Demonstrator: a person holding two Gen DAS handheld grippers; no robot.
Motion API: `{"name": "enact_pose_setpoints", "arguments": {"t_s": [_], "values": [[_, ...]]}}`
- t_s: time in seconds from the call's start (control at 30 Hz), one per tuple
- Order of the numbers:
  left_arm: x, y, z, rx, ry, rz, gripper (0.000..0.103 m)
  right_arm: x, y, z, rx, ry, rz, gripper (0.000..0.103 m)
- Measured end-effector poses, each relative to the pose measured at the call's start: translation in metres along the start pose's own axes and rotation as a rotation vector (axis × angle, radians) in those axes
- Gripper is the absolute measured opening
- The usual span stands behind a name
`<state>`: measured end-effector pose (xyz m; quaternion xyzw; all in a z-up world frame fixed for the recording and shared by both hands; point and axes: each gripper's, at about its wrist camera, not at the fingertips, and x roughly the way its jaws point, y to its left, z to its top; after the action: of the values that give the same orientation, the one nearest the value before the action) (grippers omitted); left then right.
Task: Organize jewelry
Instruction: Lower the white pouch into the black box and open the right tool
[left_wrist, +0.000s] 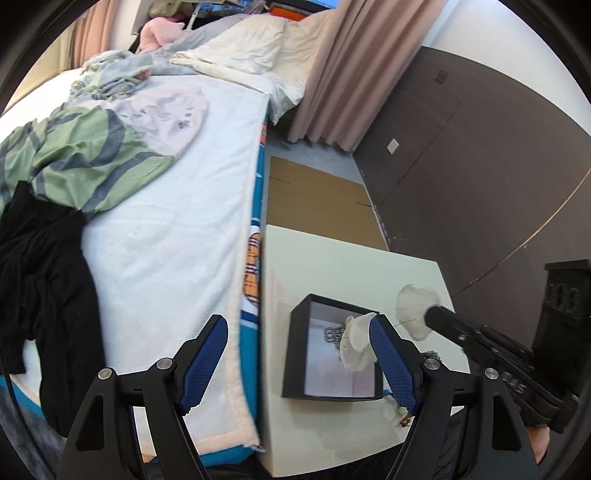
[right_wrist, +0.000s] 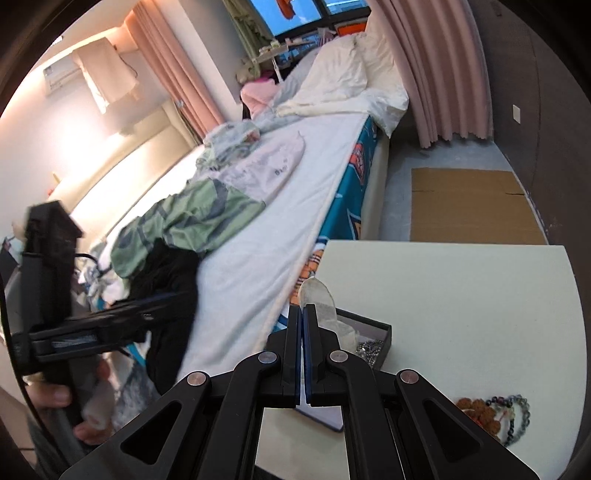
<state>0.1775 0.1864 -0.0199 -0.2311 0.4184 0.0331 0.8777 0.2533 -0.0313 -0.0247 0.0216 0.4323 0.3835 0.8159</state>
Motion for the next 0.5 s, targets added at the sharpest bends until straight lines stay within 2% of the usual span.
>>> {"name": "enact_pose_setpoints", "arguments": {"t_s": [0.17, 0.23, 0.27, 0.3, 0.37, 0.5], "values": [[-0.006, 0.011, -0.003, -0.025, -0.011, 0.005, 0.080, 0.033, -0.012, -0.003, 0.010, 0.086, -0.110, 0.005], [-0.007, 0.012, -0.004, -0.024, -0.011, 0.006, 0.080, 0.036, -0.019, -0.005, 0.033, 0.122, -0.095, 0.021], [-0.006, 0.012, -0.004, -0.023, -0.010, 0.007, 0.080, 0.034, -0.022, -0.006, 0.049, 0.123, -0.093, 0.042], [-0.006, 0.011, -0.004, -0.021, -0.008, 0.006, 0.080, 0.032, -0.022, -0.007, 0.055, 0.112, -0.094, 0.058], [-0.004, 0.008, -0.005, -0.014, -0.002, 0.003, 0.080, 0.020, -0.027, -0.010, 0.059, 0.075, -0.105, 0.063], [-0.001, -0.002, -0.008, 0.012, 0.009, -0.007, 0.080, 0.002, -0.042, -0.017, 0.114, 0.063, -0.101, 0.063]]}}
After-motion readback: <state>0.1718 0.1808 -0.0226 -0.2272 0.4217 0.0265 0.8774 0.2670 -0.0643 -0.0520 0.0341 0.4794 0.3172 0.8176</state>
